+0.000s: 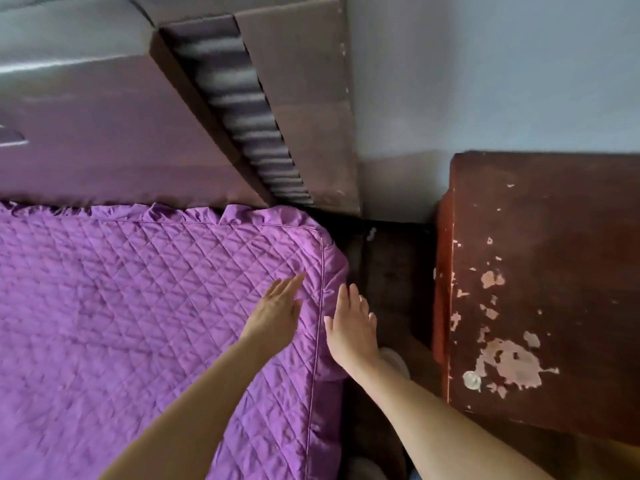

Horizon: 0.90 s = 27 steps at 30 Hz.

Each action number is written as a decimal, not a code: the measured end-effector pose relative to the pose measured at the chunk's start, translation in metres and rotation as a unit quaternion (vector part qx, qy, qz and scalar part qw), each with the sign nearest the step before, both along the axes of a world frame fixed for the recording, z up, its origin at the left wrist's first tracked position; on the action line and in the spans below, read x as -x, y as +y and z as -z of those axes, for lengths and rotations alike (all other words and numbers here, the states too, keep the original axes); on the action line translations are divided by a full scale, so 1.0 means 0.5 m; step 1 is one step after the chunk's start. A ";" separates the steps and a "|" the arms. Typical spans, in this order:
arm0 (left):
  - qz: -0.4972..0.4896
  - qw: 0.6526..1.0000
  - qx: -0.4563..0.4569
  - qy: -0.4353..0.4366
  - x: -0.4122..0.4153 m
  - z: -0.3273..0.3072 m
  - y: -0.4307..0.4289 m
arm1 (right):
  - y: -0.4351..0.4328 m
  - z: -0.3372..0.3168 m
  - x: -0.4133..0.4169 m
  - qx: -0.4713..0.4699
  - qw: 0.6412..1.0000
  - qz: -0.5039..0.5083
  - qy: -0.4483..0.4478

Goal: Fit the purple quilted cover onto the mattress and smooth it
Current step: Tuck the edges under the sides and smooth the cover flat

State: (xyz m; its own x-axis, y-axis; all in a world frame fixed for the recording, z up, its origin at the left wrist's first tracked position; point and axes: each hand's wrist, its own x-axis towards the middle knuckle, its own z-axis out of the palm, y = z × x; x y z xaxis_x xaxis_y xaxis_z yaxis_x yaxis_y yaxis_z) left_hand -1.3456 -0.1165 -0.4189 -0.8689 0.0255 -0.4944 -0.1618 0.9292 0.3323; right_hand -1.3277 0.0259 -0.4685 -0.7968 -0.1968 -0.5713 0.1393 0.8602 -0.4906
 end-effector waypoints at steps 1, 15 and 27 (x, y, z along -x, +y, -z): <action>0.013 1.000 0.004 0.007 0.022 0.012 0.006 | -0.004 0.015 0.013 0.009 1.000 0.023 -0.005; 0.460 0.871 0.167 0.042 0.265 0.174 0.046 | -0.052 0.170 0.003 0.099 0.981 0.093 0.142; 0.377 0.901 0.209 -0.046 0.354 0.225 0.075 | -0.032 0.295 0.138 0.023 0.964 0.243 -0.105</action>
State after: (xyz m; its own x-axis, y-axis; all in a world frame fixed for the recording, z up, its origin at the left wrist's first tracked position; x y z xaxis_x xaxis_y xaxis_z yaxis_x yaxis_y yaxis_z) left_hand -1.5227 -0.0791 -0.5313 -0.6364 0.3864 -0.6676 0.5597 0.8269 -0.0549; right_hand -1.3969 0.0098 -0.6160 -0.6693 0.1413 -0.7295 0.6207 0.6460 -0.4443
